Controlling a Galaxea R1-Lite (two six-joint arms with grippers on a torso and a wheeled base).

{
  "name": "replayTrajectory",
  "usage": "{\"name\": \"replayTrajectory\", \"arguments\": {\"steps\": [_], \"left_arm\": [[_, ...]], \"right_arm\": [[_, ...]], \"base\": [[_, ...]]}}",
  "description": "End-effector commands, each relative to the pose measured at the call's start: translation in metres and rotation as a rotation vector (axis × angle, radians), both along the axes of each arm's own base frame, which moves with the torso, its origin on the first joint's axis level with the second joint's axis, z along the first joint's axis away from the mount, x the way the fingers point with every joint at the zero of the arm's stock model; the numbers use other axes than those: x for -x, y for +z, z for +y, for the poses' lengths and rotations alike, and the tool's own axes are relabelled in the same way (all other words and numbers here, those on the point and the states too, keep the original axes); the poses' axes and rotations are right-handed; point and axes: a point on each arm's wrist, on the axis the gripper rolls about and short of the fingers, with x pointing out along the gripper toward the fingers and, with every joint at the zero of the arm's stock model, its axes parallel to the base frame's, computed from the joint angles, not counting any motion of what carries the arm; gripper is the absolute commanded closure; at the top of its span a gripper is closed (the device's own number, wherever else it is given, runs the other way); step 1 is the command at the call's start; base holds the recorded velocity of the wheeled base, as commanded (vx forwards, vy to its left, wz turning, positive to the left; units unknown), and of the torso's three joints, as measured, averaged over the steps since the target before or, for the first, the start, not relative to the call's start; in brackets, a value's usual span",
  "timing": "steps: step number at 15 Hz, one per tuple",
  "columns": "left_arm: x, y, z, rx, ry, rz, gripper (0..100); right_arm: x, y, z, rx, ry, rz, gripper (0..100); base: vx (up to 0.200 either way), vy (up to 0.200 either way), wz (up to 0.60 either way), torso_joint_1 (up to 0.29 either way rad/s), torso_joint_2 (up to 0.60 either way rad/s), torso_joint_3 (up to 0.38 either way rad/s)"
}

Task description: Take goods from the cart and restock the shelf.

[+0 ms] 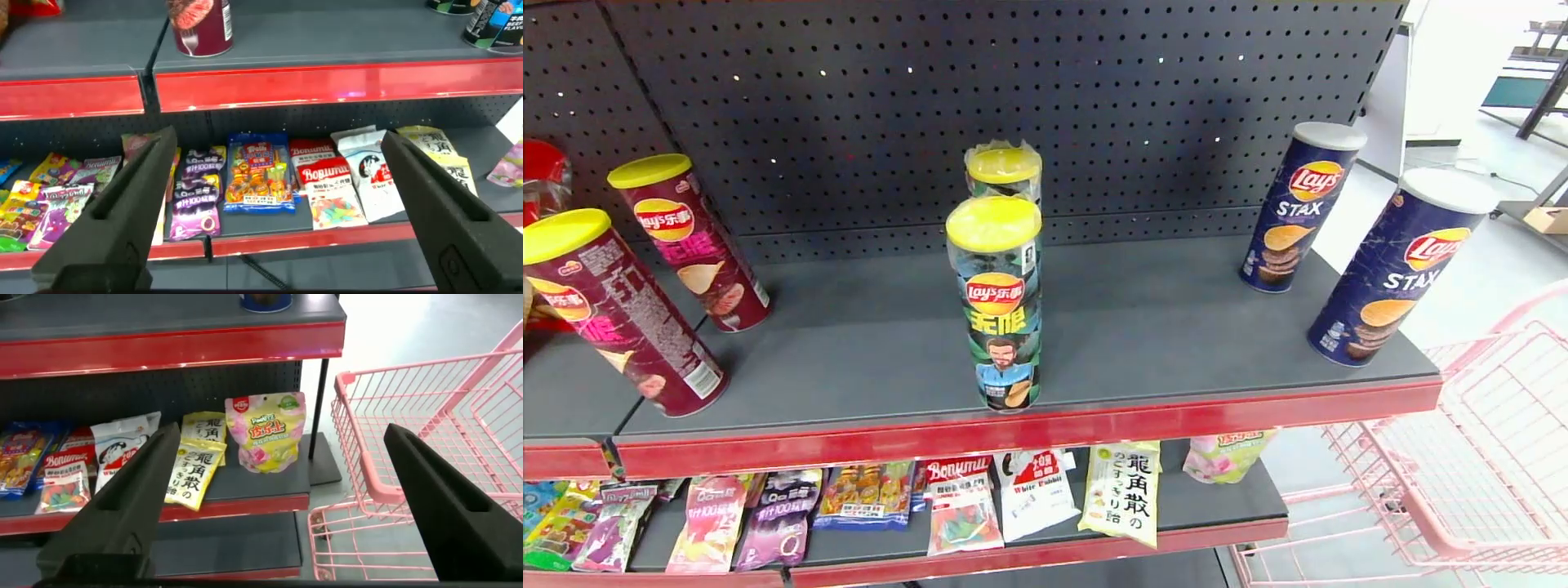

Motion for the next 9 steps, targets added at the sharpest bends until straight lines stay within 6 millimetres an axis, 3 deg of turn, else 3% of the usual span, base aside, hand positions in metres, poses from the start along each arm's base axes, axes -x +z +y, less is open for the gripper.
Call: {"name": "replayTrajectory", "arguments": {"steps": [1, 9], "left_arm": [[-0.0001, 0.0000, 0.0000, 0.000, 0.001, 0.001, 0], [-0.0001, 0.0000, 0.0000, 0.000, 0.001, 0.001, 0]], "right_arm": [[0.0000, 0.0001, 0.0000, 0.000, 0.000, -0.001, 0], [0.0000, 0.0001, 0.0000, 0.000, 0.000, -0.001, 0]], "base": [[0.000, 0.000, 0.00, 0.000, 0.00, 0.000], [0.000, 0.000, 0.00, 0.000, 0.00, 0.000]]}}
